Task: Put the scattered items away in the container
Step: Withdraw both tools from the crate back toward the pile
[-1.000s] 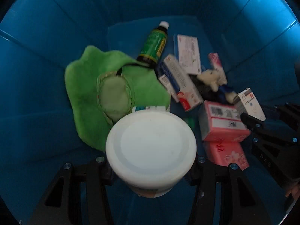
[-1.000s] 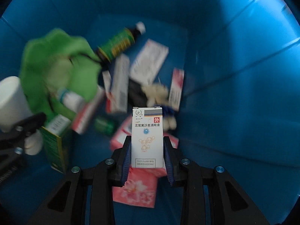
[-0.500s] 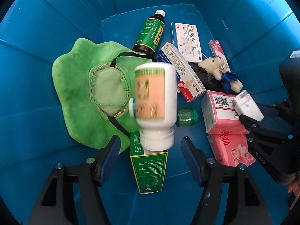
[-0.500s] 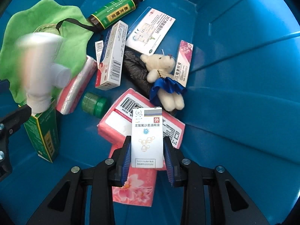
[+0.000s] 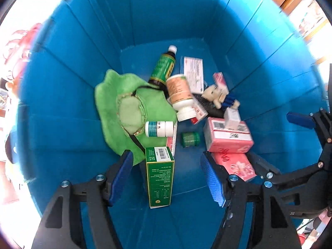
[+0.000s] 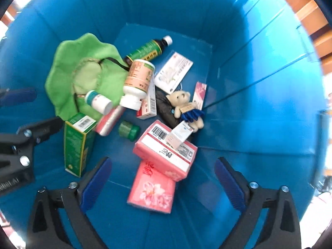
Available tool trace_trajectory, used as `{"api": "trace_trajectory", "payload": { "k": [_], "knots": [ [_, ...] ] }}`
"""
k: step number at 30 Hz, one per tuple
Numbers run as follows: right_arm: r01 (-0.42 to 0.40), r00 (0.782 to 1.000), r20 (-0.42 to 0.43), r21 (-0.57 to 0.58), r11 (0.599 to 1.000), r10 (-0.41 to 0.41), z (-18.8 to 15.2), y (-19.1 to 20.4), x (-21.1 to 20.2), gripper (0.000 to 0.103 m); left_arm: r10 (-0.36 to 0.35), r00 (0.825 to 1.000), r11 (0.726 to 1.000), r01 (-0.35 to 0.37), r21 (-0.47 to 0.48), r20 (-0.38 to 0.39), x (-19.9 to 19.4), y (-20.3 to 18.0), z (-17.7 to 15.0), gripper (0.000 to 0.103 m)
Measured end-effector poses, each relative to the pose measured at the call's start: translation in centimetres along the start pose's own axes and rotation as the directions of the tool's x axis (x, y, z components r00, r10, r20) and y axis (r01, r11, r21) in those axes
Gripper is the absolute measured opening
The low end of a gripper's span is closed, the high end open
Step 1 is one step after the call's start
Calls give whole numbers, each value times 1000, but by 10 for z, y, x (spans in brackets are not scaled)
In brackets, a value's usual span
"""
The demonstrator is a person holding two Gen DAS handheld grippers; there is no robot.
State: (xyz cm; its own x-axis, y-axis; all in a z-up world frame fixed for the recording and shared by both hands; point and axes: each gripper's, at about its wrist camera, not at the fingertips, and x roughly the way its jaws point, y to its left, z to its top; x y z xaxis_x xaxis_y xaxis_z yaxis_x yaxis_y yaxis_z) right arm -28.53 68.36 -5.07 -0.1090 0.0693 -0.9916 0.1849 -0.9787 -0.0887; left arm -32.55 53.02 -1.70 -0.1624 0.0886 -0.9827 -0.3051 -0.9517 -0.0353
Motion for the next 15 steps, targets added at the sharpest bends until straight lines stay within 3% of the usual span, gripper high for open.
{"api": "trace_trajectory", "payload": {
  "k": [4, 8, 11, 15],
  "knots": [
    [-5, 996, 89, -12, 1000, 6, -21, 7, -39, 102, 6, 993, 1000, -7, 14, 119, -42, 4, -22, 66],
    [-45, 977, 206, -16, 999, 47, -45, 14, -74, 102, 13, 967, 1000, -15, 7, 255, -81, 11, -52, 66],
    [-57, 954, 292, -25, 998, 61, -63, 23, -93, 102, 52, 931, 998, -61, 12, 362, -101, 15, -79, 67],
    [-83, 916, 388, -65, 994, 102, -83, 41, -110, 102, 154, 856, 986, -166, -19, 493, -122, 20, -119, 67]
  ]
}}
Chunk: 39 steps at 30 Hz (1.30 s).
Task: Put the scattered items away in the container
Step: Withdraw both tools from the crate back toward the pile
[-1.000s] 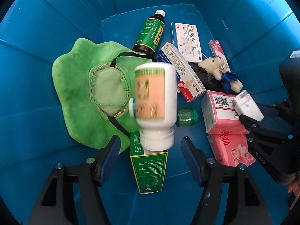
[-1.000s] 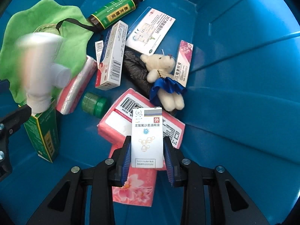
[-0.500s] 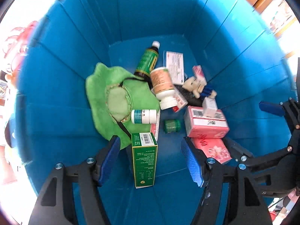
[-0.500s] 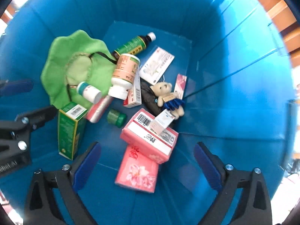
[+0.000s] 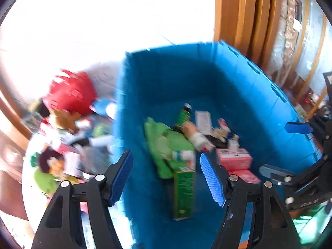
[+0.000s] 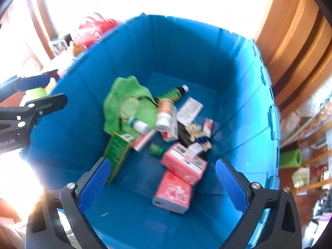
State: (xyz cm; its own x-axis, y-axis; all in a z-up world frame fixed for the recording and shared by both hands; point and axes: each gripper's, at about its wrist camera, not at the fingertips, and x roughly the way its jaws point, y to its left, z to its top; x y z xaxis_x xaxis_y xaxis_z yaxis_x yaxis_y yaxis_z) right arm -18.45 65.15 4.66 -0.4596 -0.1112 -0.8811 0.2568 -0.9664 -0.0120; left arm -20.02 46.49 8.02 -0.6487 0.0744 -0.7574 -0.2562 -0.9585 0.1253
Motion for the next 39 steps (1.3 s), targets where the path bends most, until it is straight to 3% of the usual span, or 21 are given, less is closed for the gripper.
{"api": "trace_trajectory", "payload": {
  "k": [3, 9, 15, 20, 23, 30, 36, 39],
  "knots": [
    [-24, 998, 64, -8, 1000, 25, -7, 15, -10, 102, 43, 997, 999, -41, -31, 58, -20, 15, -20, 73],
    [-105, 982, 156, -16, 994, 106, -14, 49, -26, 103, 97, 991, 987, -83, -137, 96, -50, 69, -60, 73],
    [-181, 952, 248, -24, 983, 182, -13, 96, -44, 103, 216, 967, 951, -178, -253, 132, -79, 146, -101, 73],
    [-178, 942, 282, -43, 983, 183, -6, 157, -46, 103, 264, 955, 924, -210, -319, 136, -94, 221, -139, 73],
    [-186, 937, 293, -37, 982, 189, -2, 198, -44, 103, 293, 947, 914, -238, -329, 131, -101, 267, -168, 73],
    [-193, 946, 270, 14, 981, 182, 12, 297, -20, 103, 308, 949, 906, -270, -327, 71, -101, 367, -229, 73],
    [-193, 963, 194, 21, 981, 185, 23, 357, 27, 103, 296, 955, 894, -272, -355, 14, -86, 417, -259, 73],
    [-205, 969, 144, 27, 978, 200, 29, 370, 55, 103, 294, 956, 874, -271, -403, -6, -73, 434, -266, 73]
  ]
}}
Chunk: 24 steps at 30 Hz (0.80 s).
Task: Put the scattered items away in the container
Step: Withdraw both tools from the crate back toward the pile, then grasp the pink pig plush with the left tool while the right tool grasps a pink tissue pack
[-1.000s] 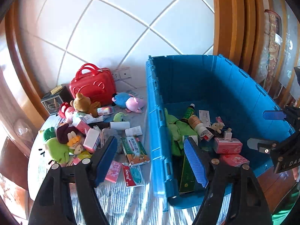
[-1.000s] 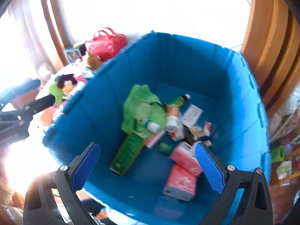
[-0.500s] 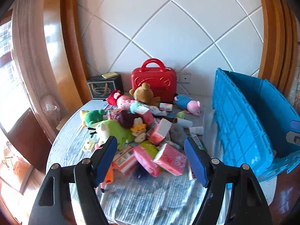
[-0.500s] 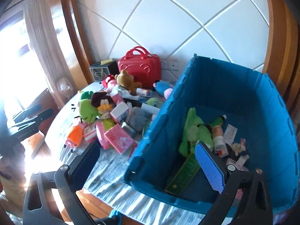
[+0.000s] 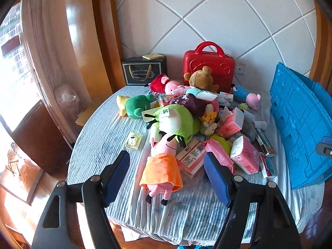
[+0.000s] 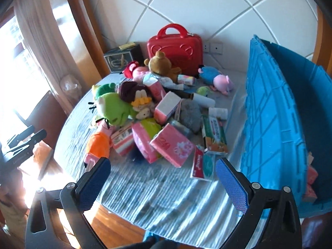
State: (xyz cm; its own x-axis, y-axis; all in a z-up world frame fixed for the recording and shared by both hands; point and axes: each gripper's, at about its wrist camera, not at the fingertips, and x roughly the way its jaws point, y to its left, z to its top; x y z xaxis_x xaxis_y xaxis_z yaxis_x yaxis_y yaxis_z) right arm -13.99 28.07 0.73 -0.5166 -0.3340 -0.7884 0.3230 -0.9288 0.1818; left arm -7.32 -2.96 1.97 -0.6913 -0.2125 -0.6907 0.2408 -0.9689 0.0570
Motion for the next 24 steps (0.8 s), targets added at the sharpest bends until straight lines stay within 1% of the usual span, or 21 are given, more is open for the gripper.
{"api": "trace_trajectory", "payload": {
  "k": [2, 4, 8, 12, 15, 19, 24],
  "knots": [
    [0, 1000, -26, -1, 1000, 0, 2, 1, 20, 103, -5, 1000, 999, 4, -37, -20, 13, 6, 0, 73],
    [-3, 999, -48, -11, 1000, 2, 5, 0, 39, 103, 6, 999, 998, -9, -55, -50, 27, 7, 0, 73],
    [-18, 995, -103, -32, 999, 15, 10, -4, 79, 103, 35, 994, 997, -41, -59, -101, 56, 2, -3, 73],
    [-16, 987, -159, -36, 999, 10, 12, -10, 116, 103, 23, 985, 996, -37, -79, -169, 91, -1, -11, 73],
    [-27, 979, -203, -26, 999, 21, 11, -15, 140, 103, 26, 978, 996, -44, -82, -205, 116, 0, -15, 73],
    [12, 969, -248, 5, 1000, -11, 8, -26, 166, 103, 10, 967, 996, -32, -82, -255, 148, 1, -16, 73],
    [35, 958, -284, 41, 999, -22, 6, -32, 189, 103, 11, 953, 998, -27, -51, -302, 182, 4, -16, 73]
  ]
}}
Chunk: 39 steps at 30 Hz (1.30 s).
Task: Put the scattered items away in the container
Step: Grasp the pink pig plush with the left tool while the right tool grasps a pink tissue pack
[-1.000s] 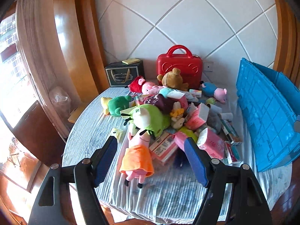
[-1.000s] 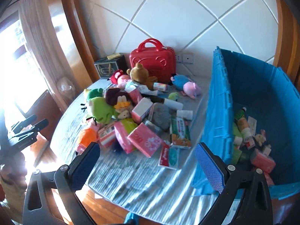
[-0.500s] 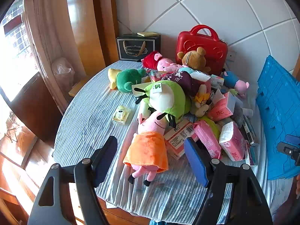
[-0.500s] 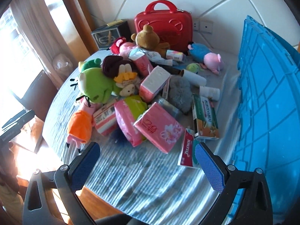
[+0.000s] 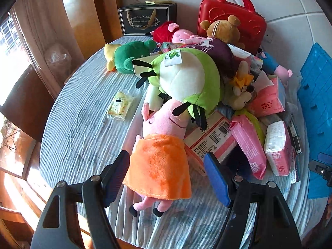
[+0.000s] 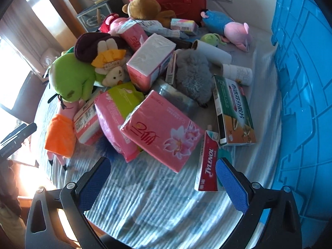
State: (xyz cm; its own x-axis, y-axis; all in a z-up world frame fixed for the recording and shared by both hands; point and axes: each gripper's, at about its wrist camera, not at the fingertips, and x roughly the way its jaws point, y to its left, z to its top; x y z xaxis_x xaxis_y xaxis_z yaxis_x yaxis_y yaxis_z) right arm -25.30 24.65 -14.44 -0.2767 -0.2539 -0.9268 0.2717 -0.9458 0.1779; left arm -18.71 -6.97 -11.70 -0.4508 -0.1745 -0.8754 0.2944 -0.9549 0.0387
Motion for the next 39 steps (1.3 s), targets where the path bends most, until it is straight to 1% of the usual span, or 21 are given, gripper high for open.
{"api": "trace_trajectory", "payload": {
  "k": [4, 10, 14, 17, 19, 23, 26, 29, 30, 31, 33, 35, 37, 39],
  "knots": [
    [32, 999, -41, -18, 999, -33, 6, 1, 22, 103, 7, 998, 1000, -7, -11, -57, 31, 8, 7, 73],
    [46, 995, -85, -96, 994, -54, 15, 6, 50, 103, 15, 993, 1000, -14, 10, -116, 67, 8, 16, 73],
    [44, 994, -97, -149, 988, -59, 24, 6, 68, 103, 20, 988, 1000, -18, 15, -155, 92, 4, 21, 73],
    [1, 994, -109, -184, 983, -21, 31, 5, 81, 103, 23, 984, 1000, -24, -1, -178, 110, 3, 22, 74],
    [-31, 993, -120, -211, 977, 5, 33, 7, 89, 103, 37, 984, 999, -38, 0, -173, 117, 0, 22, 74],
    [-15, 995, -97, -285, 958, -14, 34, 11, 100, 103, 43, 991, 999, -46, -20, -129, 114, -2, 17, 72],
    [-35, 997, -83, -307, 951, 10, 36, 10, 101, 103, 43, 994, 999, -46, -26, -103, 104, -3, 8, 69],
    [-50, 998, -62, -306, 951, 33, 38, 6, 99, 103, 26, 995, 999, -30, -42, -91, 86, -4, -5, 67],
    [-53, 998, -57, -307, 950, 38, 38, 6, 98, 103, 15, 996, 999, -19, -43, -84, 78, -5, -9, 65],
    [-57, 998, -55, -310, 949, 42, 39, 6, 98, 103, 6, 997, 999, -9, -41, -74, 69, -7, -14, 60],
    [-78, 996, -60, -314, 946, 63, 39, 6, 103, 103, -9, 999, 999, 6, -43, -53, 51, -13, -24, 58],
    [-95, 993, -92, -281, 955, 72, 39, 2, 114, 103, -19, 998, 999, 17, -46, -53, 42, -18, -32, 58],
    [-84, 992, -108, -243, 967, 59, 35, 2, 118, 103, 11, 998, 999, -14, -46, -58, 41, -22, -37, 58],
    [-75, 992, -118, -230, 970, 49, 25, 4, 113, 99, 36, 998, 998, -40, -55, -58, 43, -21, -38, 58]
  ]
}}
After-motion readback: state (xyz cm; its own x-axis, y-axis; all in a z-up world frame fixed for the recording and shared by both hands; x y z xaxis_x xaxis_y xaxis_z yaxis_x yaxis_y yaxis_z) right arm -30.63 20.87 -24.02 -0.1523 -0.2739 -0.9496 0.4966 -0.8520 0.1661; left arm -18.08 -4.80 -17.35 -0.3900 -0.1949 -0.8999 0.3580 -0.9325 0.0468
